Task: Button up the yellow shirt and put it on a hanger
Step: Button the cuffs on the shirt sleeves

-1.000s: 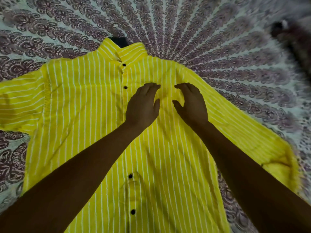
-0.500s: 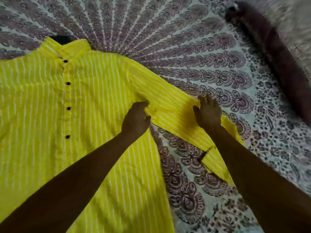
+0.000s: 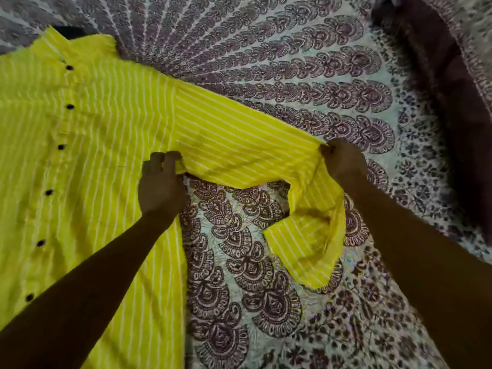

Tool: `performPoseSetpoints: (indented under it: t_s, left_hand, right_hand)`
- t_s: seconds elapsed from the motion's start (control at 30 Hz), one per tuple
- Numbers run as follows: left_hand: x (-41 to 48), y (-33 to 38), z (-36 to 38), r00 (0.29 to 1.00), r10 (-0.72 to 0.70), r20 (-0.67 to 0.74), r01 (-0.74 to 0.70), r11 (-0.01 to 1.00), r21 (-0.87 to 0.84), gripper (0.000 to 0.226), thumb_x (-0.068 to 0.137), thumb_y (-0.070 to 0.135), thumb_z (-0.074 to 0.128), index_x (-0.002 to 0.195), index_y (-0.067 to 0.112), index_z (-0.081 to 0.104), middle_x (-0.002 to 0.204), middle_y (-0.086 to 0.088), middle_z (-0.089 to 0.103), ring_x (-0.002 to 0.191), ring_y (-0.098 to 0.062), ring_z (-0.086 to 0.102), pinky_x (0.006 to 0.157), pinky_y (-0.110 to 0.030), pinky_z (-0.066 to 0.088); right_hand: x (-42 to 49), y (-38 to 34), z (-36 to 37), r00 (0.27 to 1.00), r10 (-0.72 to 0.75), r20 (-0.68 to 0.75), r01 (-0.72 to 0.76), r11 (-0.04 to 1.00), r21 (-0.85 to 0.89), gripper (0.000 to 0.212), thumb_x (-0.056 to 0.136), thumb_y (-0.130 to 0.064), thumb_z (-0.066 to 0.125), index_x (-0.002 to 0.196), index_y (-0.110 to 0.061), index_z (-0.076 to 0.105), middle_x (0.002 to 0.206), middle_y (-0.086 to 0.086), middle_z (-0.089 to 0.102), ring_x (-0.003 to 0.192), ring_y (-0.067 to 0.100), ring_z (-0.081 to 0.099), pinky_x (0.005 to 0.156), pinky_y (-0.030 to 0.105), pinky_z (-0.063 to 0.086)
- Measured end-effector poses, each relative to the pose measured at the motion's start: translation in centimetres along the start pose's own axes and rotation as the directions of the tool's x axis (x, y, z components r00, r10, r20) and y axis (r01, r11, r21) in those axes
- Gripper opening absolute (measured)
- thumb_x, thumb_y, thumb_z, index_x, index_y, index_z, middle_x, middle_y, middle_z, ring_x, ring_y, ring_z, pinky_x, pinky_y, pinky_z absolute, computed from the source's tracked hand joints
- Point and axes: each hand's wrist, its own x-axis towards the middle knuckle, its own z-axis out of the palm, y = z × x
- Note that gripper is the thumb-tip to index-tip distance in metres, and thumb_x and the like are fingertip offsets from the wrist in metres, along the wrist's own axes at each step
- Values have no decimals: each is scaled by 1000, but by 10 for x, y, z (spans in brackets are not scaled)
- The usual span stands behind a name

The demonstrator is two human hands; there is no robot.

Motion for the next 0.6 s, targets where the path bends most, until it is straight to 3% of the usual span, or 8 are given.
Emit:
performPoseSetpoints:
  t_s: [0.1,0.17,0.23,0.33,0.43,0.5,0.6]
  left_hand:
    - [-4,-3,0,995,-87,-42,91,991,98,36,66,18,73,100,14,60,108,-20,55,99,-42,50,75,-48,41]
    - [-6,5,2,979,-180,-100,187,979,76,34,70,20,65,103,18,60,117,-17,54,108,-40,47,85,-48,36]
    - [-13,17,6,996,-9,-90,24,986,165,40,71,21,58,111,23,55,127,-12,50,116,-36,44,93,-46,30]
    - [-18,34,21,953,302,6,-295,925,239,45,72,16,59,116,24,54,128,-9,52,115,-29,41,94,-45,29]
    - [-6,44,28,941,322,104,-337,916,216,41,72,7,58,112,17,55,110,-15,59,99,-35,51,82,-47,40]
    - [7,47,23,936,320,144,-344,919,193,33,71,3,53,102,11,56,95,-20,58,84,-40,56,67,-47,46]
    - [23,43,12,961,212,179,-245,951,190,27,73,1,54,99,8,56,98,-21,54,91,-41,53,66,-47,43]
  right_hand:
    - [9,5,5,997,10,74,-8,999,-35,32,89,-32,57,117,-17,61,120,20,61,113,39,54,89,41,45]
    - [6,8,9,996,-27,83,28,1000,-11,33,88,-34,59,116,-16,62,117,19,63,110,38,56,83,38,44]
    - [-6,11,10,997,-56,51,53,996,67,42,83,-40,65,114,-12,60,112,19,64,107,38,57,82,38,43]
    - [-39,20,8,997,9,-72,-1,994,113,63,69,-46,75,116,-9,54,116,22,56,111,39,50,88,44,42]
    - [-82,36,4,980,141,-142,-128,987,96,77,63,-45,79,123,-10,46,124,24,46,116,40,44,94,47,41]
    - [-102,54,4,970,242,-40,-235,964,120,71,63,-37,81,120,-12,46,122,21,50,112,38,49,92,47,44]
    - [-116,77,-5,955,241,173,-285,905,315,40,73,-16,77,107,-6,60,97,18,66,81,26,65,73,42,54]
